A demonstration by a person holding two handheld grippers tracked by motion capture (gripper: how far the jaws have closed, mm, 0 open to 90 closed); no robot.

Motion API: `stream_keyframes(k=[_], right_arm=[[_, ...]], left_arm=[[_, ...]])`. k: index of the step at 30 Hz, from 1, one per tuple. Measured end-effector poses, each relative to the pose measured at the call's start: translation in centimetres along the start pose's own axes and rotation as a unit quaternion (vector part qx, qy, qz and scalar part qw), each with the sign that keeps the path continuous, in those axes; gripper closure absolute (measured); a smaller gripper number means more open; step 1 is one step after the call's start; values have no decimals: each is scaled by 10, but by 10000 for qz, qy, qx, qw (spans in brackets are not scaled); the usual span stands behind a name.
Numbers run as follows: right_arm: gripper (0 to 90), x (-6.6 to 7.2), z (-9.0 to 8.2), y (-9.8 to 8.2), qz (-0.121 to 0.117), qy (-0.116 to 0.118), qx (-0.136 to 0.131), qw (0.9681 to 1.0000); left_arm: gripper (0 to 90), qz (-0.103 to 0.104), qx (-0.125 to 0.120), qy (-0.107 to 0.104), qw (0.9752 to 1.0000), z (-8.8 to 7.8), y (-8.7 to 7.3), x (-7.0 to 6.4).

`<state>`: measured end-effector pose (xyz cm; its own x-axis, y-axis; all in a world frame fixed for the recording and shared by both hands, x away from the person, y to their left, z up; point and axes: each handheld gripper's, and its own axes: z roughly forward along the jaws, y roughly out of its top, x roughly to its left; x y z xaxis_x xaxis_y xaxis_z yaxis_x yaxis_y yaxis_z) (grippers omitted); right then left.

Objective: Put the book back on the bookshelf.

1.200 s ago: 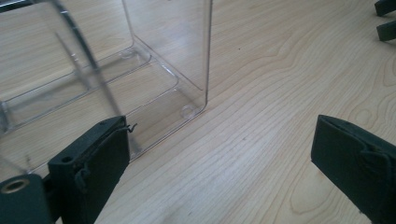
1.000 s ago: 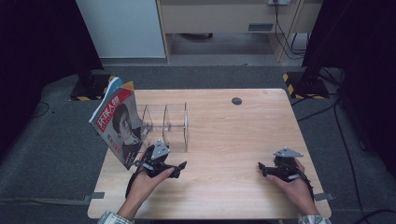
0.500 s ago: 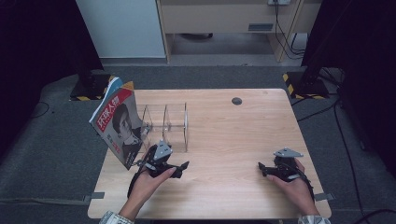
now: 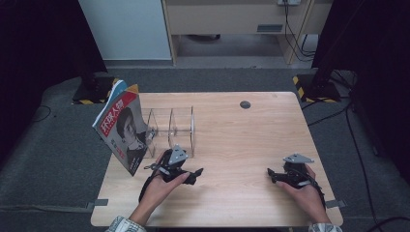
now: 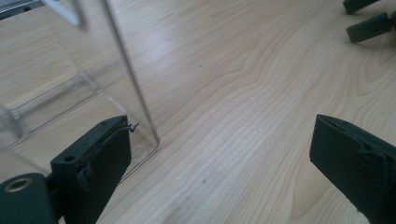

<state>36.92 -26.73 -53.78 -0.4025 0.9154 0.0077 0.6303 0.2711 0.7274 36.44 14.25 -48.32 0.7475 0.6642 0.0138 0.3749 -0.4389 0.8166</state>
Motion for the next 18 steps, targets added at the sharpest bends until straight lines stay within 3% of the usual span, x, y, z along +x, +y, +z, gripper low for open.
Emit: stream_keyframes(k=[4, 18], right_arm=[[149, 0, 0, 0, -16, -11, -8, 10000], [148, 0, 0, 0, -15, -10, -5, 10000]], left_arm=[[52, 66, 1, -117, 9999, 7, 5, -7], [54, 309, 261, -232, 9989, 38, 13, -31]])
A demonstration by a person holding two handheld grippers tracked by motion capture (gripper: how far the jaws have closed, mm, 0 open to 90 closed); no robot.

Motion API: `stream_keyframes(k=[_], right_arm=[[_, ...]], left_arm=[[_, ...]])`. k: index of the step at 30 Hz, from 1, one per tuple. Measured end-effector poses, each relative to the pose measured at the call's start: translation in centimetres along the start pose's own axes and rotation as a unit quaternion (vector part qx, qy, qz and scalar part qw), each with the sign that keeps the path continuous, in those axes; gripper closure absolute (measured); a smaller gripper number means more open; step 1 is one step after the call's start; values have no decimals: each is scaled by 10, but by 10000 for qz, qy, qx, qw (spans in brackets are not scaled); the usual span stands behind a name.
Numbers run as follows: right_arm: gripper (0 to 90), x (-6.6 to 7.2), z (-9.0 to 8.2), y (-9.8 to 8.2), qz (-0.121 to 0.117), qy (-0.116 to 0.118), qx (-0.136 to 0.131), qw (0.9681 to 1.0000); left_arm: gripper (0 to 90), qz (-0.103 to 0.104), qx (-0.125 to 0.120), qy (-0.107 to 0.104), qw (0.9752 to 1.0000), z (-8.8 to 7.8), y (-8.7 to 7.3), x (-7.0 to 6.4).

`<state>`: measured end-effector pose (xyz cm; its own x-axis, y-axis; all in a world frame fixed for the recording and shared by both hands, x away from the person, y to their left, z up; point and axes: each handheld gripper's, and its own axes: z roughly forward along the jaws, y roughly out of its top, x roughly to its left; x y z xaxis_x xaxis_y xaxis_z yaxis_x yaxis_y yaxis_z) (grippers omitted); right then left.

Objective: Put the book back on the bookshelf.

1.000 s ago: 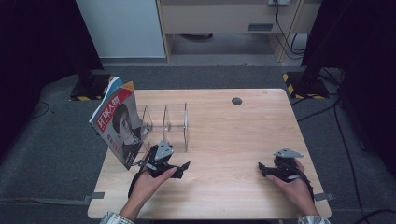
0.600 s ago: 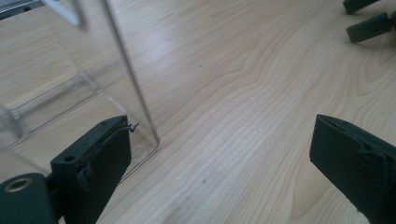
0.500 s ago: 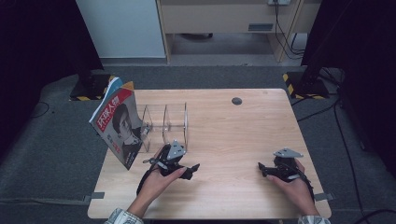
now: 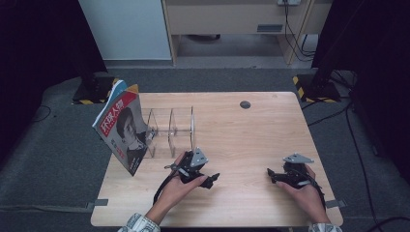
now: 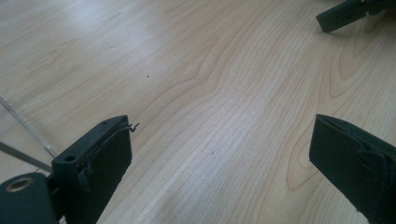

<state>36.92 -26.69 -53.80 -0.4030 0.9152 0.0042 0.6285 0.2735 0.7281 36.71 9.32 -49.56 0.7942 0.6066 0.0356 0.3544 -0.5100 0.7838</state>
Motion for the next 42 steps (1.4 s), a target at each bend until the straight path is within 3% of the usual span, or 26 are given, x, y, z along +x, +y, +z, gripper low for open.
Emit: stream_keyframes(k=[16, 26, 32, 42], right_arm=[[143, 0, 0, 0, -29, 23, 0, 10000], [142, -1, 0, 0, -46, 41, 13, 10000], [142, -1, 0, 0, -50, 48, 13, 10000], [141, -1, 0, 0, -45, 47, 14, 10000]], left_arm=[[56, 74, 532, -159, 9984, 26, -4, -13], [56, -141, 582, -207, 9980, 58, 10, -14], [63, -171, 708, 39, 9973, 73, 10, -9], [29, -239, 612, 18, 9978, 75, 7, -5]])
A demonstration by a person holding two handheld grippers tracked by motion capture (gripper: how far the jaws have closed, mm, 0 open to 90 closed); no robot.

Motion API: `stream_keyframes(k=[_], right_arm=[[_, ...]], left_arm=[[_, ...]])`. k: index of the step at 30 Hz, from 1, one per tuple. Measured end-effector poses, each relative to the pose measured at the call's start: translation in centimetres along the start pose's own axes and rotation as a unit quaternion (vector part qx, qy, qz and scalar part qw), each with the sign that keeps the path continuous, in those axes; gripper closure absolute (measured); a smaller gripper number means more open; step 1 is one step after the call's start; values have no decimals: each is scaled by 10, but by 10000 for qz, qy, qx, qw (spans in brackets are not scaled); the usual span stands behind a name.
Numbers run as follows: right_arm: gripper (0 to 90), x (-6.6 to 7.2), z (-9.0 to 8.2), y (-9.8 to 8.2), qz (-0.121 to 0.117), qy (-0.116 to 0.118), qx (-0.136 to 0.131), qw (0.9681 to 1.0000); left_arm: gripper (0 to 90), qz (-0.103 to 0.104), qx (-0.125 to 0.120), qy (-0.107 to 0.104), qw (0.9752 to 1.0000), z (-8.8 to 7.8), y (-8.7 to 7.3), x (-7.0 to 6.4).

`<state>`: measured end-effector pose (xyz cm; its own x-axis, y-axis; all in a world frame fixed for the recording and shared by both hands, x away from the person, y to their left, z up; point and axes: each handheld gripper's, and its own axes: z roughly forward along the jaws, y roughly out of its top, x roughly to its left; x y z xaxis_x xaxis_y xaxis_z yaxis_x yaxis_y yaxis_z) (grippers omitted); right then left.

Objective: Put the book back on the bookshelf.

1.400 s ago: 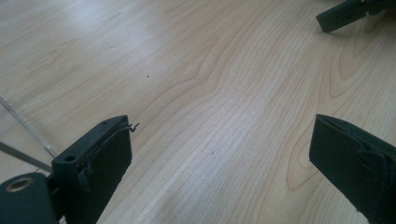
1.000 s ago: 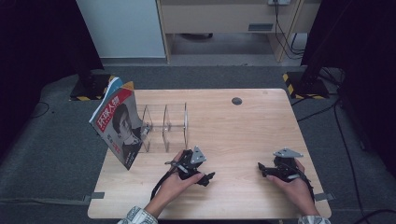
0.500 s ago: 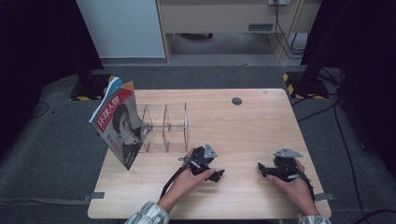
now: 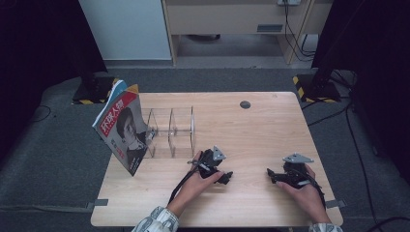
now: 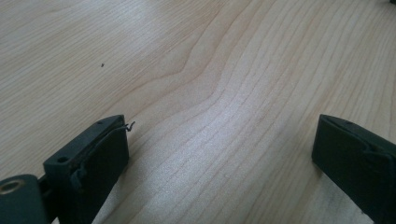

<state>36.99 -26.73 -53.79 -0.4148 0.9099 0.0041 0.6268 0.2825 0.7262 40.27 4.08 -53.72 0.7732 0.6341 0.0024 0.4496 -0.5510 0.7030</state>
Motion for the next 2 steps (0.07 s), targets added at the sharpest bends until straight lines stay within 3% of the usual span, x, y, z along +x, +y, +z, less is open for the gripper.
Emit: stream_keyframes(k=[2], right_arm=[[141, 0, 0, 0, -5, 7, 3, 10000]], left_arm=[[28, -3, 1, 3, 10000, 0, 0, 0]])
